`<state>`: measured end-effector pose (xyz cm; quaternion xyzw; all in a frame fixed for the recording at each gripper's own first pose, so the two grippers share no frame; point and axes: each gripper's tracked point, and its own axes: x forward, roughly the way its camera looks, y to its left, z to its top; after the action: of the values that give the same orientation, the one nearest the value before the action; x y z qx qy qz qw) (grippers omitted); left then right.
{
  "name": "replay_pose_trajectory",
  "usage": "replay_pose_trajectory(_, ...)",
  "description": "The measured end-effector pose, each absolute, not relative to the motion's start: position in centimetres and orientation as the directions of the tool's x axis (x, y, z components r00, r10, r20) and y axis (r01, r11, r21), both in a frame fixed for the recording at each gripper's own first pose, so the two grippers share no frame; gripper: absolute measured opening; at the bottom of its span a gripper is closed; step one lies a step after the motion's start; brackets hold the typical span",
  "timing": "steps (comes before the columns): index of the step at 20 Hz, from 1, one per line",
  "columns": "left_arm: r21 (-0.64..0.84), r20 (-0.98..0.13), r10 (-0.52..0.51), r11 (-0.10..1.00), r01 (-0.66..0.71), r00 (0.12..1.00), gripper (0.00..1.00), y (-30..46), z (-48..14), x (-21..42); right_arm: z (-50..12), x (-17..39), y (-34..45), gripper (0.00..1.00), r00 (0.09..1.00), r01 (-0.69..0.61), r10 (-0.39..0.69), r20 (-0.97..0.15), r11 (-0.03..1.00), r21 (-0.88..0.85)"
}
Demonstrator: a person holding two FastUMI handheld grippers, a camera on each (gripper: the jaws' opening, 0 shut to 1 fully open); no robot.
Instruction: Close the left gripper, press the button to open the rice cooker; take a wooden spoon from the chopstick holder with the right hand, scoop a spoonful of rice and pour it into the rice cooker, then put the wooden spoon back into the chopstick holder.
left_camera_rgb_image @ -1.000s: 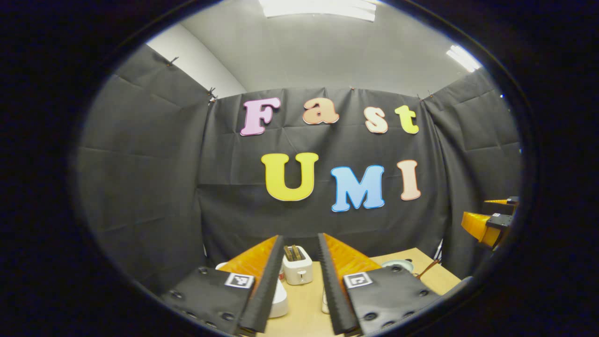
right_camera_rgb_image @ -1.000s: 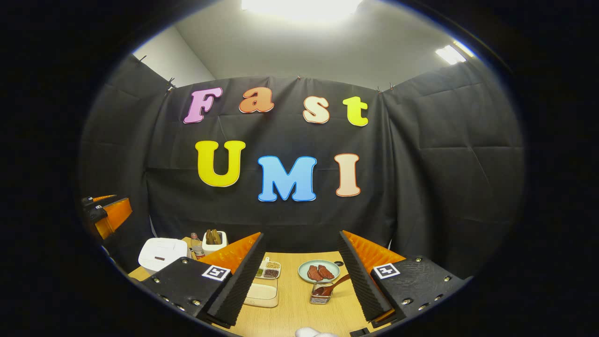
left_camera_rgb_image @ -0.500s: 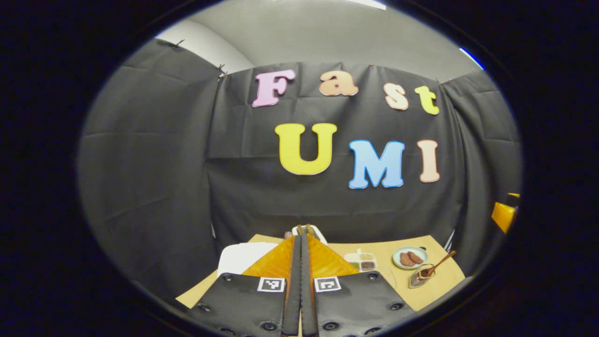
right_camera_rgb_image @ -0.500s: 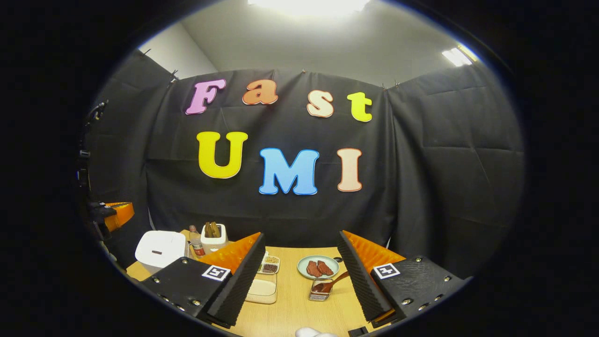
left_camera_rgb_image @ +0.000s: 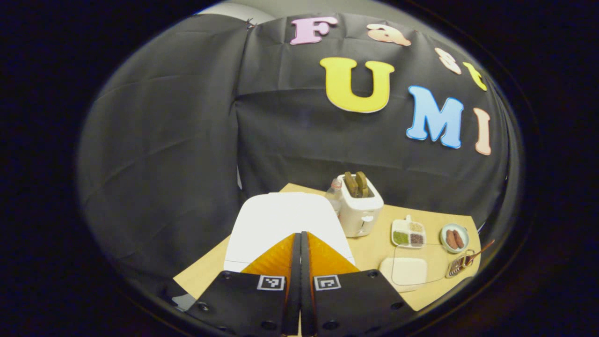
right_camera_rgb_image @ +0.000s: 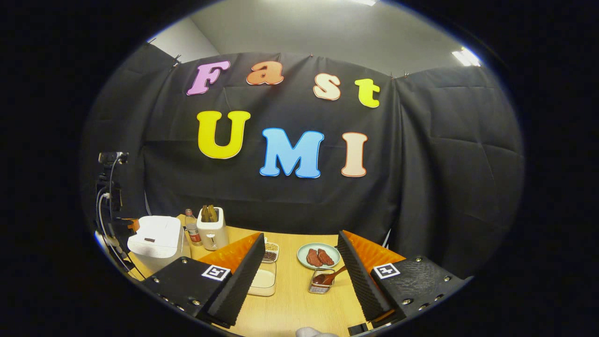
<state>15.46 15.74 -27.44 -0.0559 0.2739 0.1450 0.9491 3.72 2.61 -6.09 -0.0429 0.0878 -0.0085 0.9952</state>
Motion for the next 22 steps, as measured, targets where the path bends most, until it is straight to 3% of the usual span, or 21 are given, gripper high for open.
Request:
replay_pose_trajectory(10, 0.009, -0.706, 0.259, 0.934, -0.357, 0.659, 0.09, 18.0, -35.8, 16.4, -7.6, 5.3, 3.7, 0.95, 0.975, -0.006, -0.016, -0.221, 0.995, -0.101)
replay_pose_trajectory(16, 0.034, -0.692, 0.277, 0.935, -0.353, 0.667, 0.09, 18.2, -35.6, 17.0, -8.1, 5.5, 3.9, 0.95, 0.972, -0.016, -0.007, -0.233, 0.995, -0.097)
replay_pose_trajectory(22, 0.062, -0.742, 0.279, 0.934, -0.352, 0.610, 0.09, 18.3, -35.6, 16.9, -8.8, 5.5, 3.8, 0.95, 0.969, -0.022, 0.003, -0.248, 0.997, -0.074)
